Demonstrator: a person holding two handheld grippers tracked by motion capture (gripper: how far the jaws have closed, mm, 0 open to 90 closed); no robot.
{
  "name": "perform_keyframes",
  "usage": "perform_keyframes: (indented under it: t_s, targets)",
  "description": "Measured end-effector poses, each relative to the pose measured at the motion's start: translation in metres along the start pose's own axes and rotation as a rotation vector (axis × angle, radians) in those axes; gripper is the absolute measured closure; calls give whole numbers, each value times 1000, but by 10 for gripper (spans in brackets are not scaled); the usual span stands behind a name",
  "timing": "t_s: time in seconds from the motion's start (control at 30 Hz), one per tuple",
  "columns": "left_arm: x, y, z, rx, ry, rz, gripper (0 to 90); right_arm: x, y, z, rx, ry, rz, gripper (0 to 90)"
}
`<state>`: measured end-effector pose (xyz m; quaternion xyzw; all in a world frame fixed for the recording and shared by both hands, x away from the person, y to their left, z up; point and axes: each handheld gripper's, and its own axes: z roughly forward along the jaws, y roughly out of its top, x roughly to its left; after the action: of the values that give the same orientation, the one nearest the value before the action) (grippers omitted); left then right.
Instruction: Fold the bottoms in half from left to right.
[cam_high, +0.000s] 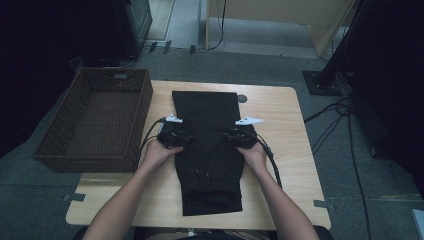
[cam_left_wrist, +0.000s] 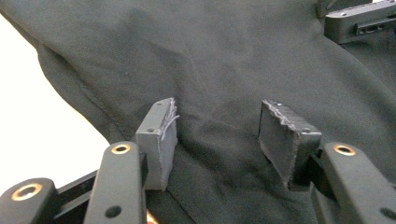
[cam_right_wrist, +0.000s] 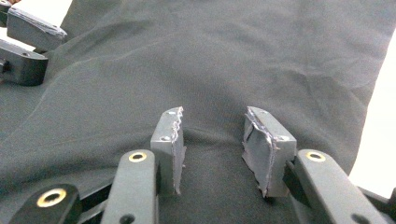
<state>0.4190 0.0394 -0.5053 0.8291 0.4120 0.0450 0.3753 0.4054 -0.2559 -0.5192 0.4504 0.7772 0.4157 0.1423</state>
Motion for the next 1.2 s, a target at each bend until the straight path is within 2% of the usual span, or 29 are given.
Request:
perform_keyframes:
  t_s: [0.1, 0.13, 0.17, 0.27, 0.33, 0.37, 0.47, 0.53, 0.6, 0.77, 0.9, 1.17, 1.2]
  targets:
    - [-1, -1, 0, -5, 0, 7, 441, 1, -1, -1, 3, 1, -1, 556]
    - [-2, -2, 0, -11, -2, 1, 420, 3, -1, -3, 25, -14, 0, 544]
    - [-2, -3, 0, -14, -3, -6, 420, 3, -1, -3, 25, -14, 0, 544]
    - [-7, -9, -1, -38, -15, -17, 405, 9, -9, -9, 30, -59, -51, 533]
    - [-9, -10, -2, -32, -21, -12, 406, 10, -11, -11, 24, -66, -58, 533]
    - [-12, -11, -2, -29, -31, -15, 406, 11, -18, -16, 6, -63, -57, 533]
    - [-16, -13, -3, -22, -41, -19, 406, 11, -22, -22, 2, -52, -36, 533]
    - [-25, -17, -4, -19, -33, -2, 408, 13, -30, -31, 1, -40, -21, 533]
    - [-30, -20, -5, -14, -32, 6, 408, 15, -34, -36, 4, -37, -30, 532]
    - [-38, -26, -10, -5, -42, -15, 408, 18, -40, -44, 15, -30, -43, 531]
    - [-46, -33, -15, 15, -54, -5, 408, 25, -47, -53, 33, -18, -55, 531]
    - [-55, -45, -22, 13, -80, 0, 410, 33, -58, -66, 39, 2, -42, 531]
    - [-56, -46, -23, 15, -83, -10, 410, 34, -59, -67, 40, 1, -43, 531]
